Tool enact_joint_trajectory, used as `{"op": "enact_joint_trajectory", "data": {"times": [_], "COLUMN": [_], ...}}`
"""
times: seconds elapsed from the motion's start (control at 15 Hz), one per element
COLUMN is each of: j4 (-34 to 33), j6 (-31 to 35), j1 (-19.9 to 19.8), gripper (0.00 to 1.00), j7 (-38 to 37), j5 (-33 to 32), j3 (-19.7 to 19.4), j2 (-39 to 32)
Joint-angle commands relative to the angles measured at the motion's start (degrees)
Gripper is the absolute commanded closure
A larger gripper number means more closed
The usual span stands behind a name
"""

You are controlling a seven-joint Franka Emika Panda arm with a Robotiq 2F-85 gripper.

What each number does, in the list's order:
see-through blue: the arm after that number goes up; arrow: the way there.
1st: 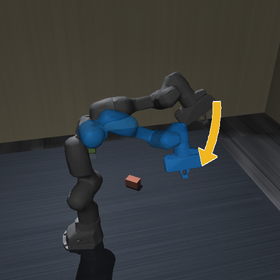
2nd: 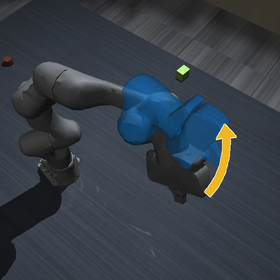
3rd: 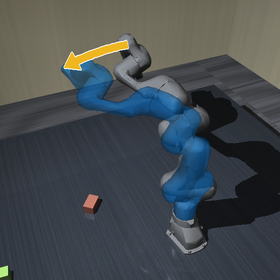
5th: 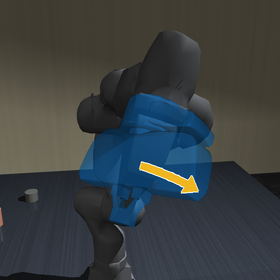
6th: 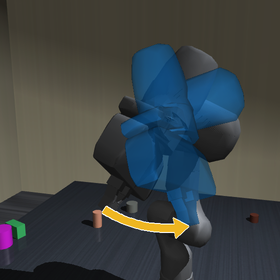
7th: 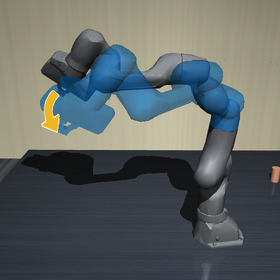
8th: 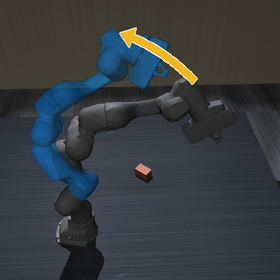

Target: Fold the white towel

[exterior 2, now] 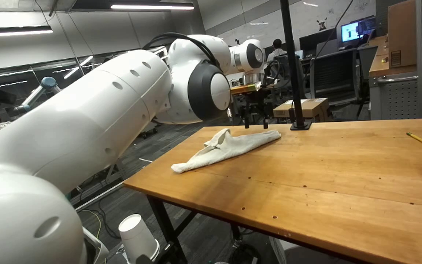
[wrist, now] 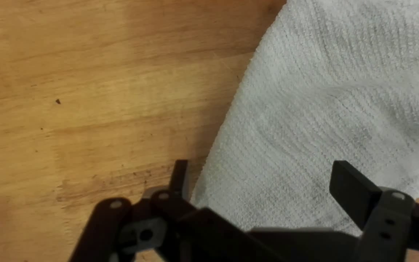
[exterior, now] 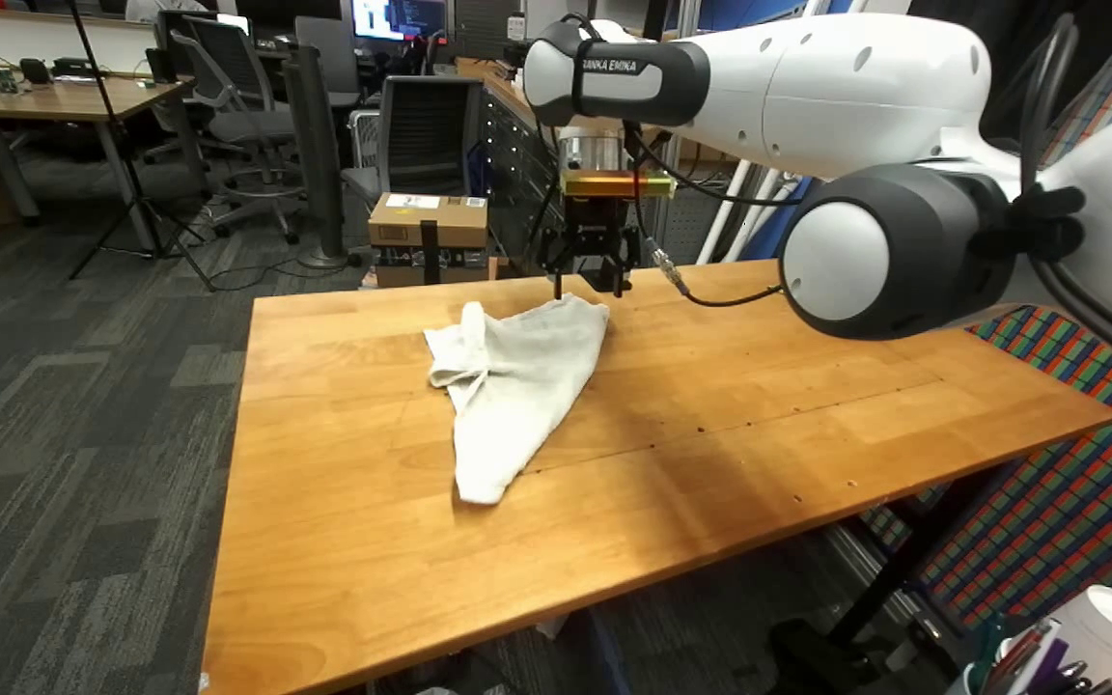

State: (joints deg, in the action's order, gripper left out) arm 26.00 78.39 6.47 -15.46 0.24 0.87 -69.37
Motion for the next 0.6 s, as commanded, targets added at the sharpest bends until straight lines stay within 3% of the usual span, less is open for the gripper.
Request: {"op": "enact_joint_trajectory", "data": {"times": [0.0,0.53], "j4": [-0.71,-0.86], "j6": [0.96,5.89], "j1": [-1.20,-1.43], "gripper": [0.00,0.00], "j7": [1.32,2.18], "j5": [1.73,-0.28], "j3": [0.72,-1.12], "j2": [0.40,-0.91]}}
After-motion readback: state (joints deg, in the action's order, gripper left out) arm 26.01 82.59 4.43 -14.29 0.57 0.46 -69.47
